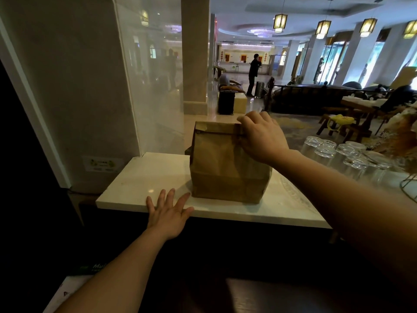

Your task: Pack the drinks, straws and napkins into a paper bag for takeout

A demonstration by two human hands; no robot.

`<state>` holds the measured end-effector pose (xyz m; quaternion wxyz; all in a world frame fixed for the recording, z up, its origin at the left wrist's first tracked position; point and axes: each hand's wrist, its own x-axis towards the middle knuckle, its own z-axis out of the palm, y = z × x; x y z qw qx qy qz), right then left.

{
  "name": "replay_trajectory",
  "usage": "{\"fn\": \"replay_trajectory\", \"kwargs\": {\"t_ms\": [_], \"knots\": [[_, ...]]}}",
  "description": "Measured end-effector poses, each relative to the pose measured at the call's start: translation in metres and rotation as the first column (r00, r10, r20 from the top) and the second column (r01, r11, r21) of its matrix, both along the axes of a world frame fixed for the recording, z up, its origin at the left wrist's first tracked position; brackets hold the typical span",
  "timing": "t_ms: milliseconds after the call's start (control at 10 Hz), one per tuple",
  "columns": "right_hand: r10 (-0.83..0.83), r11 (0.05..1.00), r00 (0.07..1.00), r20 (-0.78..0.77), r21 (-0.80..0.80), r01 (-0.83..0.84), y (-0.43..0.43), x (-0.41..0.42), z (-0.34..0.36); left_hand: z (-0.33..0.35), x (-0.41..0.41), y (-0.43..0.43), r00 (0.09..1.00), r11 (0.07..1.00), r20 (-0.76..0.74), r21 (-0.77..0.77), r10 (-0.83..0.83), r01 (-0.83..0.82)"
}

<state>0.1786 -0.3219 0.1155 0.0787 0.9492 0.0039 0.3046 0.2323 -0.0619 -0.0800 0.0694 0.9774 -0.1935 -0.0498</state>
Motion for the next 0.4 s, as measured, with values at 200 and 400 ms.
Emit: {"fn": "replay_trajectory", "kwargs": {"t_ms": [200, 400], "knots": [[-0.020, 0.994, 0.997, -0.072, 0.105, 0.027, 0.011, -0.028, -0.009, 0.031, -0.007, -0.004, 0.999, 0.999, -0.052, -0.050, 0.014, -0.017], [-0.011, 0.981, 0.997, -0.071, 0.191, 0.025, 0.017, -0.053, -0.017, 0.060, -0.048, -0.014, 0.944, 0.956, 0.331, -0.274, -0.004, 0.101]]}}
